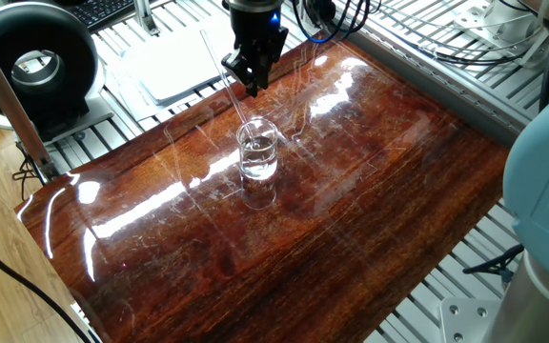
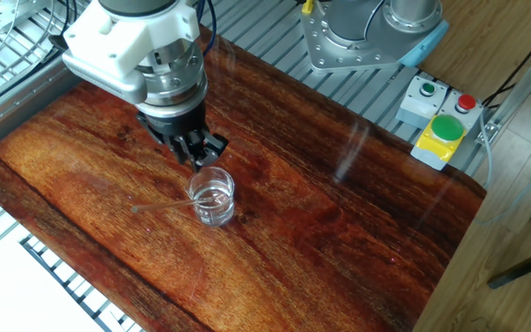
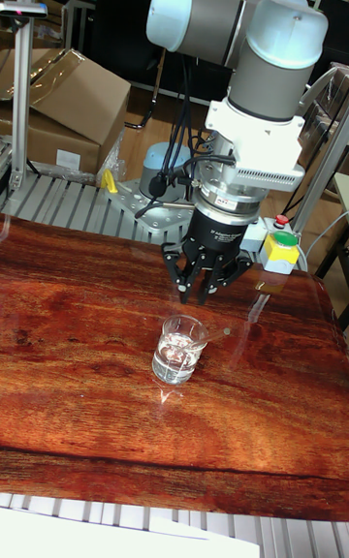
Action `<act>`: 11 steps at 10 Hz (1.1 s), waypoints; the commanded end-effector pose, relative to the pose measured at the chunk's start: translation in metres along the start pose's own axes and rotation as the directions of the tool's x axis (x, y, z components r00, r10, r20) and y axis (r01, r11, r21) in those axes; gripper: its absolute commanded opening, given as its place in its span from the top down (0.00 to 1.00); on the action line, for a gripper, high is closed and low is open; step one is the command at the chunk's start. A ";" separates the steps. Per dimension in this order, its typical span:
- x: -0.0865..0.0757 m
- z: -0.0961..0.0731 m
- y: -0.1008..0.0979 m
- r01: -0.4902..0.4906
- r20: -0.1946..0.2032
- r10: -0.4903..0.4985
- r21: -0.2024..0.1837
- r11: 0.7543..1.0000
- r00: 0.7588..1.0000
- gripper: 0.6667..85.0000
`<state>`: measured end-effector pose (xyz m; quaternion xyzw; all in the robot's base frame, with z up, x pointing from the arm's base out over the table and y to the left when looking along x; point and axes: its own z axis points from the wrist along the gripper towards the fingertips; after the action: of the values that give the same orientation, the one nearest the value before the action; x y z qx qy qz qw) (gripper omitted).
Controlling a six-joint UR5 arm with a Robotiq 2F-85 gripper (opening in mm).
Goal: Stir the beaker with a glass rod
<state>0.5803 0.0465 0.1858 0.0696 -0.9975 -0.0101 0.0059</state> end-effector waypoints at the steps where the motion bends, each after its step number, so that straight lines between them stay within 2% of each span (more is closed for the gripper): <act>1: -0.001 -0.001 0.008 -0.006 0.004 0.006 -0.033 0.999 1.000 0.68; 2: -0.004 -0.001 0.009 -0.001 0.017 0.002 -0.038 0.999 1.000 0.68; 3: -0.009 -0.002 0.015 -0.005 0.033 0.007 -0.059 0.998 0.999 0.67; 8: -0.008 -0.002 0.010 -0.021 0.029 0.022 -0.041 0.999 0.999 0.65; 9: -0.008 -0.002 0.012 -0.026 0.031 0.027 -0.047 0.999 0.999 0.65; 11: -0.014 0.004 0.011 -0.035 0.036 0.036 -0.042 0.998 0.999 0.65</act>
<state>0.5880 0.0564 0.1847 0.0581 -0.9979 -0.0273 -0.0076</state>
